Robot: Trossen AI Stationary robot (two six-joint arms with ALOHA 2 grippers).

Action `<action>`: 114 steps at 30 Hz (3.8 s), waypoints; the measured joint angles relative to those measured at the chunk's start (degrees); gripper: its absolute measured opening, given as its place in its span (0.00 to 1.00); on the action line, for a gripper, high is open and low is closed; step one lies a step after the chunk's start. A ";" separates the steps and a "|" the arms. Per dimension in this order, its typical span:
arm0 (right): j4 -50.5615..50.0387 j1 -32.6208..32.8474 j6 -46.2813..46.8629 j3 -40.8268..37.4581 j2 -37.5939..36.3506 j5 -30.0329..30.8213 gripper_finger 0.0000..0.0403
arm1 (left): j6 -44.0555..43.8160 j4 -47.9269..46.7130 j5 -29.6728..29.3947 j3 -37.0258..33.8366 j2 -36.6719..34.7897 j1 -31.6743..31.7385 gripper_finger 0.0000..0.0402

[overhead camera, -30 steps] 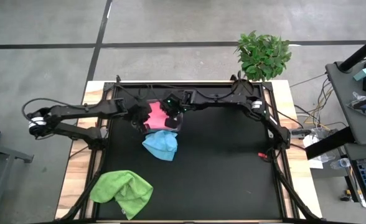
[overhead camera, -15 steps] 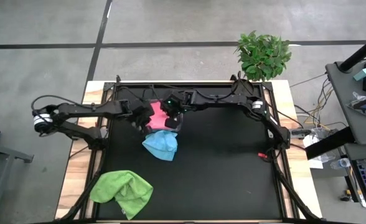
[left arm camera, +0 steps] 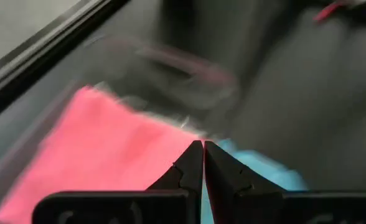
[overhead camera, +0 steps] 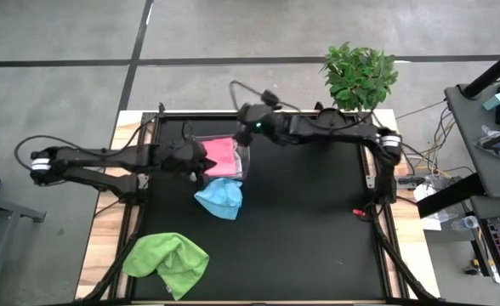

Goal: Fold microfiber towels
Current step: Fold the blue microfiber cloth

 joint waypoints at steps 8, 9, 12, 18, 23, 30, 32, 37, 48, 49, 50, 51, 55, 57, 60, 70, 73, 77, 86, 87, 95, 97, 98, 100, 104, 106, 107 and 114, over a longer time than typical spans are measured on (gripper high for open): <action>3.02 8.49 2.35 -20.37 -18.79 -6.30 0.02 | -3.24 8.85 -2.42 -0.03 1.64 -13.27 0.00; 3.76 10.15 2.40 -23.22 -21.25 -7.86 0.02 | -3.98 9.12 -2.43 0.25 2.11 -14.14 0.00; 4.88 15.86 3.93 -31.14 -27.34 -9.26 0.02 | -8.84 9.00 -2.39 1.33 4.09 -15.80 0.00; 8.62 23.84 6.17 -43.41 -36.86 -8.58 0.02 | -15.16 3.49 1.11 6.81 11.85 -19.94 0.00; 11.69 28.07 6.51 -50.95 -39.62 -9.73 0.02 | -9.57 -12.75 1.35 15.43 21.16 -23.97 0.00; 19.91 29.28 8.03 -57.85 -39.93 -9.51 0.02 | -1.11 -20.74 -1.36 22.10 32.93 -25.75 0.05; 23.21 29.16 8.08 -59.71 -39.95 -9.23 0.02 | 0.79 -20.64 -4.16 22.96 35.26 -25.75 0.10; 29.27 29.18 8.06 -63.78 -39.93 -9.36 0.02 | 4.50 -20.43 -13.08 23.19 37.99 -25.75 0.23; 37.18 29.16 9.58 -69.74 -39.88 -9.32 0.02 | 8.73 -16.77 -17.56 20.29 38.53 -25.74 0.28; 37.31 29.16 9.94 -69.88 -39.88 -9.32 0.02 | 9.01 -14.55 -17.41 19.65 38.82 -25.73 0.28; 37.37 29.16 10.19 -70.01 -39.88 -9.32 0.02 | 9.39 -12.77 -17.13 19.06 39.17 -25.73 0.28; 37.40 29.16 10.38 -70.11 -39.88 -9.31 0.02 | 9.93 -11.37 -16.82 18.56 39.61 -25.73 0.28; 37.45 29.16 10.38 -70.26 -39.88 -9.32 0.02 | 10.15 -9.87 -16.64 18.23 40.39 -25.73 0.28; 37.80 29.16 10.33 -70.30 -39.88 -9.32 0.02 | 10.15 -9.78 -16.94 18.21 40.47 -25.69 0.28; 38.45 29.16 10.07 -70.28 -39.88 -9.30 0.02 | 10.13 -9.77 -17.09 18.11 40.50 -25.64 0.28; 38.46 29.14 10.16 -70.28 -39.88 -9.29 0.02 | 10.15 -9.85 -17.10 17.88 40.50 -25.64 0.04; 38.46 29.14 10.15 -70.31 -39.88 -9.29 0.02 | 10.31 -9.81 -17.10 18.37 40.50 -25.64 0.01; 38.59 29.14 10.00 -70.34 -39.88 -9.29 0.02 | 12.69 -9.68 -17.17 21.52 38.73 -25.77 0.00; 39.27 29.27 10.58 -69.98 -39.88 -9.32 0.02 | 24.09 7.38 -17.18 23.76 27.64 -25.95 0.00; 40.13 29.28 11.45 -69.88 -39.89 -9.37 0.02 | 25.75 10.04 -16.70 23.29 26.74 -25.85 0.00; 43.05 29.42 15.71 -68.17 -40.01 -15.96 0.12 | 28.53 22.08 -14.28 20.65 25.14 -25.60 0.00; 43.23 29.47 15.97 -67.11 -39.84 -17.88 0.18 | 28.56 23.24 -14.29 20.65 25.78 -25.58 0.00; 43.30 29.56 15.92 -66.64 -39.57 -18.61 0.22 | 28.58 23.90 -14.28 20.65 26.21 -25.51 0.00; 43.28 29.82 15.32 -65.65 -39.15 -18.80 0.28 | 28.64 24.40 -14.24 20.65 26.86 -25.34 0.00; 42.93 30.34 14.02 -64.21 -38.44 -18.92 0.41 | 28.48 24.75 -14.28 20.61 27.35 -24.94 0.00; 42.33 30.43 13.15 -63.94 -38.44 -18.96 0.47 | 28.18 25.07 -14.43 20.63 27.43 -24.71 0.00; 42.16 30.60 12.91 -63.70 -38.44 -18.98 0.49 | 28.18 25.10 -14.70 20.61 27.45 -24.70 0.00; 41.96 32.86 9.27 -62.14 -38.74 -18.75 0.55 | 28.12 25.19 -17.78 20.63 27.46 -24.32 0.00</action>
